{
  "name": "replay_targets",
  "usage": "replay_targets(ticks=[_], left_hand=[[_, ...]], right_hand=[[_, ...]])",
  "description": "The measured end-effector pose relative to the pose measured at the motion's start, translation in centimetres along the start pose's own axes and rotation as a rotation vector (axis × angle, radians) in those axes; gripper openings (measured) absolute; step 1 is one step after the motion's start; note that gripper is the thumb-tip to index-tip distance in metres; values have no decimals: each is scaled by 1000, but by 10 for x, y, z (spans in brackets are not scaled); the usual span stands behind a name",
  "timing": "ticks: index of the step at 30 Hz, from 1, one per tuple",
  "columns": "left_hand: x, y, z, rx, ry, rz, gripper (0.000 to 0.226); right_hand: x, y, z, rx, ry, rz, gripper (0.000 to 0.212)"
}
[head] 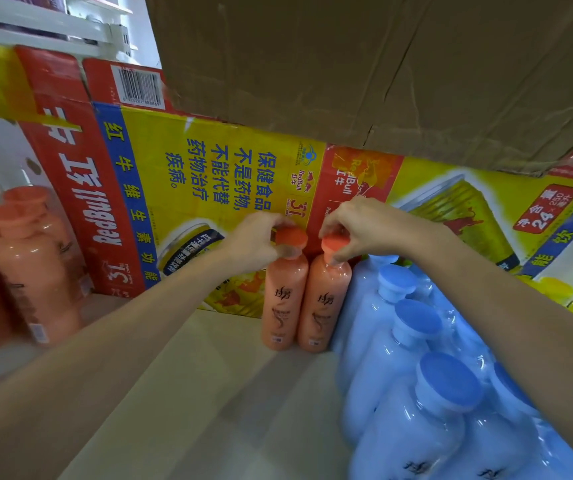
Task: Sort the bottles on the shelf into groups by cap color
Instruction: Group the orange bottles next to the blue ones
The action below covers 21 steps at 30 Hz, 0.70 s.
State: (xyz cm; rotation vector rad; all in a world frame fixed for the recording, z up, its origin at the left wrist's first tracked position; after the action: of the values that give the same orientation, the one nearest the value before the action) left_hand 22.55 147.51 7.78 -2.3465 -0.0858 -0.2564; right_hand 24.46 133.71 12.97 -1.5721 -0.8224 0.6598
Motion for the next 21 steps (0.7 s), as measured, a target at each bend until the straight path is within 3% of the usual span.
replay_targets(ticks=[4, 12, 16, 21], left_hand=[[0, 2, 3, -28, 33, -52, 53], [-22, 17, 24, -339, 11, -310, 46], [-34, 46, 51, -423, -53, -218, 62], [-46, 83, 84, -431, -121, -113, 60]], right_hand=[[2, 3, -3, 9, 9, 4, 51], [1, 1, 0, -66, -1, -15, 50], [0, 0, -1, -50, -5, -32, 47], [-1, -1, 1, -46, -8, -37, 44]])
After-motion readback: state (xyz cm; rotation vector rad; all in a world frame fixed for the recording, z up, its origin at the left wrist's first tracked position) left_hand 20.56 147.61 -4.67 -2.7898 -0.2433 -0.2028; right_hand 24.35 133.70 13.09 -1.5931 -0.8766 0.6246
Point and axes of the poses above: each hand's wrist, its own x-axis towards the middle knuckle, its own y-axis out of the palm, z = x × y, the point moved 5 cm from there along x, towards the middle knuckle, and after that the axes turned 7 degrees about -y, right-handed, at the moved point
